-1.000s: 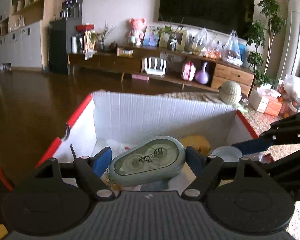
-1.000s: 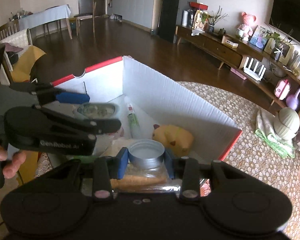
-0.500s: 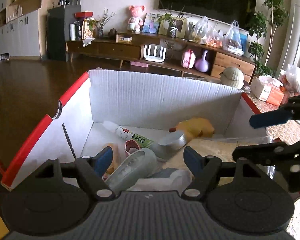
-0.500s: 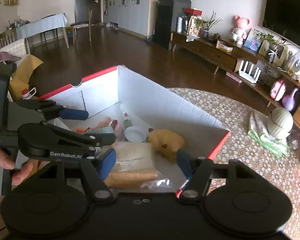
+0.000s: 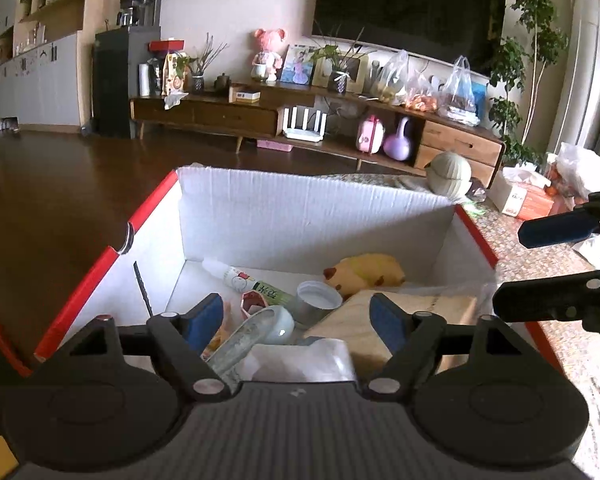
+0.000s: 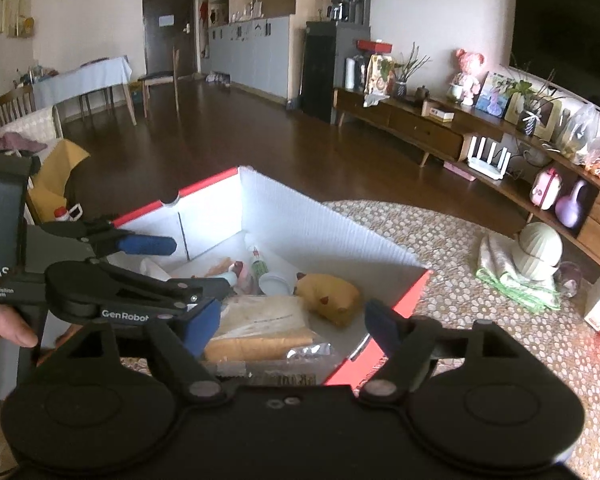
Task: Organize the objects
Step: 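Withdraw both open tools from the box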
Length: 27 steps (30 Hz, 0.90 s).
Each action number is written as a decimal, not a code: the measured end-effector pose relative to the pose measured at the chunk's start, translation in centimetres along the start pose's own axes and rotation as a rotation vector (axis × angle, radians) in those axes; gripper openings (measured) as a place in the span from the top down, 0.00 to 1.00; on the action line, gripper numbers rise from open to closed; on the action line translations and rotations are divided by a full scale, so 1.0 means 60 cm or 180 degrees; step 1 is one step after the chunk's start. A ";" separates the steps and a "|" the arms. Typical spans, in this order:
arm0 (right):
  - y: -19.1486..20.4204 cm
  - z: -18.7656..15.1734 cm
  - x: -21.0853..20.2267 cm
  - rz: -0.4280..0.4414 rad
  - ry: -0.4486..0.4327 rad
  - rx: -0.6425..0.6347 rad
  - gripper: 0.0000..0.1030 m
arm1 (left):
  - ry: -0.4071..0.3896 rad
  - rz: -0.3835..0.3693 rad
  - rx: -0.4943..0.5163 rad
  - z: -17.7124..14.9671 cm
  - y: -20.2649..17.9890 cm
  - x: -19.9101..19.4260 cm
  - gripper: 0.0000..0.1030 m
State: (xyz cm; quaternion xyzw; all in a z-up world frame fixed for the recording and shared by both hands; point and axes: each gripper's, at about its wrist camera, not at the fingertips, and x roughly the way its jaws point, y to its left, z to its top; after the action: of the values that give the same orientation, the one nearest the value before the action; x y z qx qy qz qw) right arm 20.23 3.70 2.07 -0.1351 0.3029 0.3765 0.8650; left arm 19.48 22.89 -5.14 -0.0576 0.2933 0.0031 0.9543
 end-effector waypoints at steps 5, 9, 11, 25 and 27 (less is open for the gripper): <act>-0.002 -0.005 -0.044 -0.0068 -0.0143 0.0110 0.21 | -0.0068 -0.0059 -0.0091 0.003 -0.005 -0.029 0.20; -0.005 -0.011 -0.086 -0.0092 -0.0278 0.0184 0.17 | -0.0127 -0.0042 -0.0134 0.009 -0.010 -0.057 0.20; -0.008 -0.016 -0.107 -0.0086 -0.0342 0.0223 0.15 | -0.0147 -0.0042 -0.0145 0.014 -0.013 -0.072 0.20; -0.022 -0.090 -0.200 -0.0156 -0.0601 0.0374 0.06 | -0.0191 0.0035 -0.0263 0.008 -0.069 -0.144 0.18; -0.028 -0.100 -0.213 -0.0163 -0.0643 0.0419 0.04 | -0.0180 0.0065 -0.0214 0.006 -0.085 -0.150 0.17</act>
State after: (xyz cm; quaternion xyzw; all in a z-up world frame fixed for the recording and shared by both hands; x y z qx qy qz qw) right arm 12.14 -7.51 5.40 -0.0470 0.2347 0.3452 0.9075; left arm 12.46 18.11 0.75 -0.0866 0.2665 0.0243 0.9596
